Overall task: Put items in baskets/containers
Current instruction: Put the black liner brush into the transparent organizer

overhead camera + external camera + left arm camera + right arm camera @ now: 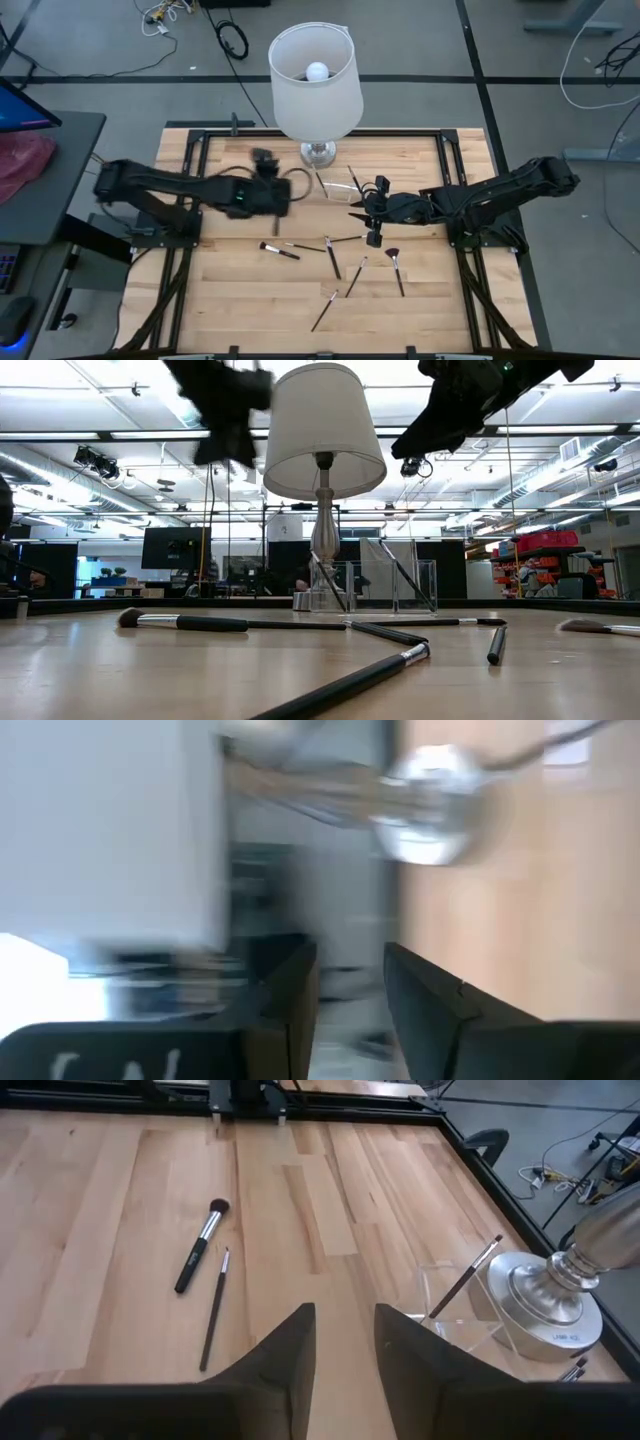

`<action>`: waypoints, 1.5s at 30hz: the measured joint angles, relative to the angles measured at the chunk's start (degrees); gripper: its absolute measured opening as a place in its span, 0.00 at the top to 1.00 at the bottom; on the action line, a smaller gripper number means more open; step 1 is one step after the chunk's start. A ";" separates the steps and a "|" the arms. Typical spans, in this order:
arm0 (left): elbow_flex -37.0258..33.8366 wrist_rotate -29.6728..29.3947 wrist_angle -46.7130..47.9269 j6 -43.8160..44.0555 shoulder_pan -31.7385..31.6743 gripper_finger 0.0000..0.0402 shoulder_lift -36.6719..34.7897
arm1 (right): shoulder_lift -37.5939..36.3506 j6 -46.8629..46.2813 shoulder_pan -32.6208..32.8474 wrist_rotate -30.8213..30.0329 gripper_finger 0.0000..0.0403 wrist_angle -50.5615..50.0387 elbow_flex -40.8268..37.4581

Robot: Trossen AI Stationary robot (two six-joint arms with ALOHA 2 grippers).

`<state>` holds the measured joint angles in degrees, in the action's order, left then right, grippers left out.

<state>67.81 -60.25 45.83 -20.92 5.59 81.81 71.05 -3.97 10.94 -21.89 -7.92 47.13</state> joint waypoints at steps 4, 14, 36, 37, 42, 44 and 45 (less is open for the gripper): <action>-2.22 21.52 11.74 18.43 -0.03 0.73 -7.39 | 0.00 0.00 0.00 -0.03 0.73 1.18 0.00; -41.22 46.21 -40.61 19.21 3.76 0.79 -19.55 | 0.02 -0.55 -0.02 0.02 0.73 3.61 0.00; -44.60 54.07 -78.67 16.83 3.47 0.52 6.68 | 1.91 2.37 -1.73 0.02 0.73 11.33 0.00; -44.07 54.15 -78.54 16.80 3.47 0.50 7.94 | 2.38 2.85 -1.92 0.03 0.73 11.51 0.00; -42.12 54.12 -78.94 16.76 3.47 0.45 13.66 | 4.54 5.16 -2.74 0.57 0.73 11.72 0.00; -41.92 54.15 -79.49 16.81 3.47 0.45 15.59 | 5.37 5.07 -3.10 0.66 0.73 12.28 0.00; -41.77 54.25 -80.43 16.81 3.47 0.45 16.50 | 5.54 5.05 -3.31 0.68 0.73 12.23 0.00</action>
<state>26.04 -6.00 -34.61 -4.11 9.06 98.31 76.59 1.08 7.63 -21.21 4.30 47.13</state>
